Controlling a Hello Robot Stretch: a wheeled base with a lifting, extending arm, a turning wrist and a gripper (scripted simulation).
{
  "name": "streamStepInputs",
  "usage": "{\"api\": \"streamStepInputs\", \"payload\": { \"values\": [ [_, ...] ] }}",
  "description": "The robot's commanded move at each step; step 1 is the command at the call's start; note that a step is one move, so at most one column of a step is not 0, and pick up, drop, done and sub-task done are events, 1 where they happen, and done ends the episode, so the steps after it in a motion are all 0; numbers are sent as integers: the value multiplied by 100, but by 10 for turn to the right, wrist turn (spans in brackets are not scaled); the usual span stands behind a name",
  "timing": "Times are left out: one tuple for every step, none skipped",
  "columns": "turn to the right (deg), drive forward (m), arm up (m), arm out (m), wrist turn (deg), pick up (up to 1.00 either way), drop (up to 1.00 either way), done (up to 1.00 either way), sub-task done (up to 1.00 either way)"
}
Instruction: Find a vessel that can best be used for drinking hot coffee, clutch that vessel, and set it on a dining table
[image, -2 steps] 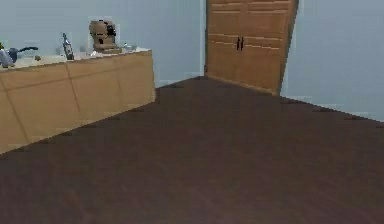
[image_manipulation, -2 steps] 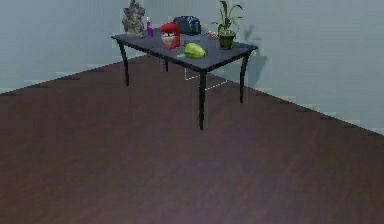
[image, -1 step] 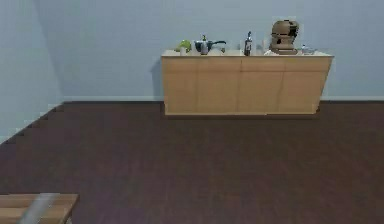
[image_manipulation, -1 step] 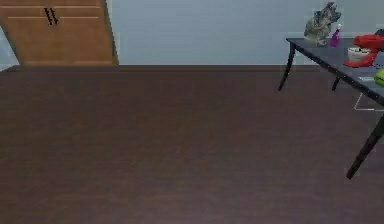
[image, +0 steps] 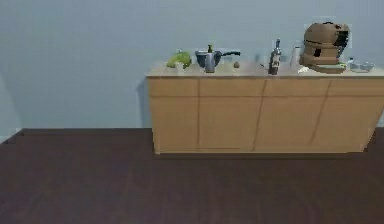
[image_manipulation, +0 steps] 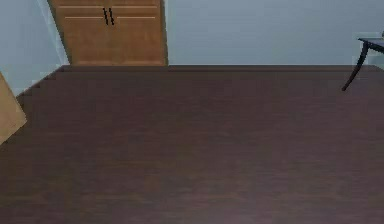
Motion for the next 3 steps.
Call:
{"api": "streamStepInputs", "payload": {
  "values": [
    [-90, 0, 0, 0, 0, 0, 0, 0, 0],
    [0, 100, 0, 0, 0, 0, 0, 0, 0],
    [-90, 0, 0, 0, 0, 0, 0, 0, 0]
  ]
}}
